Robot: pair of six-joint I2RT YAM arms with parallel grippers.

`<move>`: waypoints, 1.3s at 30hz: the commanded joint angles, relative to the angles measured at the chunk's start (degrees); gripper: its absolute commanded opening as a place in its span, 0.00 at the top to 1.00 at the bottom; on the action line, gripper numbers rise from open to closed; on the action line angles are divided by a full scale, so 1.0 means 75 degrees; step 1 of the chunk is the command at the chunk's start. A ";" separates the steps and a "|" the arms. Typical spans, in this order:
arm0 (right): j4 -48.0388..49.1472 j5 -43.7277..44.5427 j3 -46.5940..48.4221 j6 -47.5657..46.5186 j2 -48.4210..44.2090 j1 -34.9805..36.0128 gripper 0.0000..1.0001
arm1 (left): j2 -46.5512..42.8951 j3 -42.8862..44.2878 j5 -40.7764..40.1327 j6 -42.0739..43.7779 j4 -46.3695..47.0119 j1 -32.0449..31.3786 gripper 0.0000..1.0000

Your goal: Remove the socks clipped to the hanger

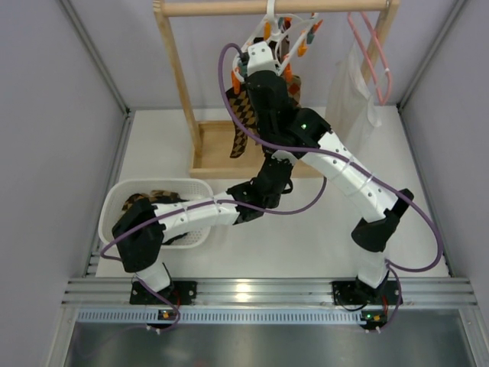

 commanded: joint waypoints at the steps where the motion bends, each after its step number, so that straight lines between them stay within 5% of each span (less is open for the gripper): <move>1: 0.0579 0.0102 0.0072 0.0130 -0.0392 0.0100 1.00 | -0.0487 -0.0294 0.0092 -0.0342 0.0363 0.0011 1.00; 8: 0.0521 -0.0307 -0.0102 0.0399 -0.0555 0.0042 0.93 | -0.1096 -0.1170 -0.0177 -0.1113 0.0328 0.0011 1.00; 12: 0.0603 -0.0823 -0.0653 0.0552 -0.0977 0.0018 0.53 | -0.2370 -0.1969 -0.0400 -0.2249 -0.0606 0.0326 1.00; 16: 0.0392 -0.1641 -0.0993 0.1149 -0.1434 0.0018 0.39 | -0.3369 -0.2415 -0.0691 -0.3982 -0.2445 0.0948 1.00; 20: 0.0392 -0.2241 -0.1962 0.1325 -0.2322 0.0030 0.03 | -0.4353 -0.2837 -0.1022 -0.5075 -0.3924 0.1311 1.00; 32: 0.1025 -0.2851 -0.5329 0.1982 -0.5194 0.0030 0.01 | -0.6768 -0.3704 0.0442 -0.6518 -0.6188 0.5386 1.00; 39: 0.0802 -0.2652 -0.5517 0.1911 -0.5314 0.0006 0.00 | -0.7483 -0.4361 0.1404 -0.6729 -0.6188 0.5648 1.00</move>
